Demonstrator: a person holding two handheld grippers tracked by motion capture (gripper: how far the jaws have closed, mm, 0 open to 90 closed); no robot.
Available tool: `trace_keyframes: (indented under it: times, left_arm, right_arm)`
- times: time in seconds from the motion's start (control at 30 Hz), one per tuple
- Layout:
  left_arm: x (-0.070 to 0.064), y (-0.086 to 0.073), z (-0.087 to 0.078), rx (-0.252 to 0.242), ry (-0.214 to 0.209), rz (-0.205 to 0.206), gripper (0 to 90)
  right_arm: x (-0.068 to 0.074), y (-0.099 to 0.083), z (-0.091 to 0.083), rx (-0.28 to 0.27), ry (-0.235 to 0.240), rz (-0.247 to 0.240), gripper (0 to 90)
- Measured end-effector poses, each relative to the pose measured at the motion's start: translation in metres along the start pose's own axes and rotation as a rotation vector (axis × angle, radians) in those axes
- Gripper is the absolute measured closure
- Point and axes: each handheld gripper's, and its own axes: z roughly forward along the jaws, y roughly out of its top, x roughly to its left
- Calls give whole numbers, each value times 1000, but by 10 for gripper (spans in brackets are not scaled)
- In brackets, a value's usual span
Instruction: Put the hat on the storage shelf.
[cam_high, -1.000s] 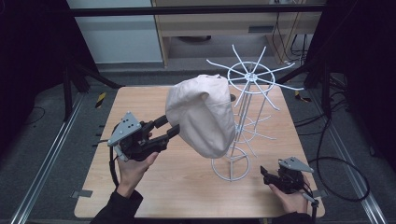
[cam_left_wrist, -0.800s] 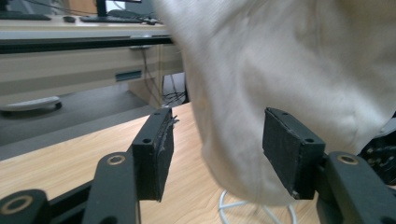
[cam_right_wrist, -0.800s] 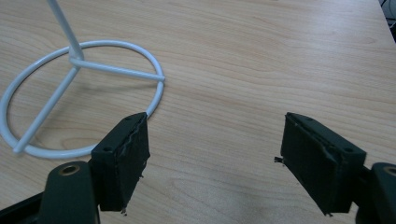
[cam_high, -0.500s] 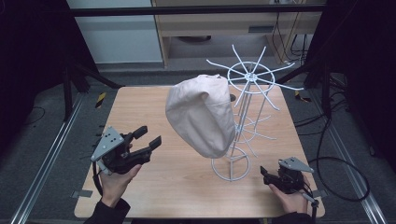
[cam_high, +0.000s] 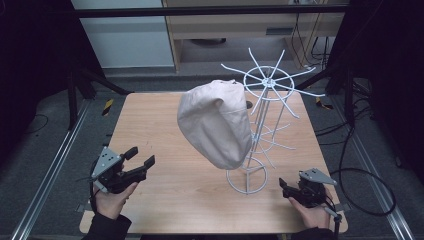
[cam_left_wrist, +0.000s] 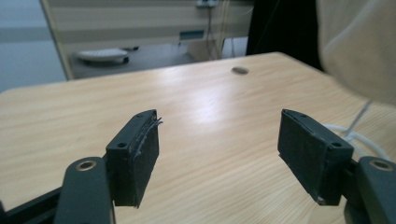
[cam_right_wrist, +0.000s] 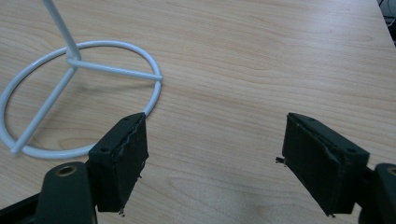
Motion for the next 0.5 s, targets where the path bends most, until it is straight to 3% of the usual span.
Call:
trace_keyframes:
  times: [0.17,0.5]
  left_arm:
    - [19,-23,-2,51,60,-30,261]
    - [42,-61,-11,142,138,-44,232]
  right_arm:
    - [-1,0,1,6,0,3,209]
    - [-4,-1,1,6,-21,19,168]
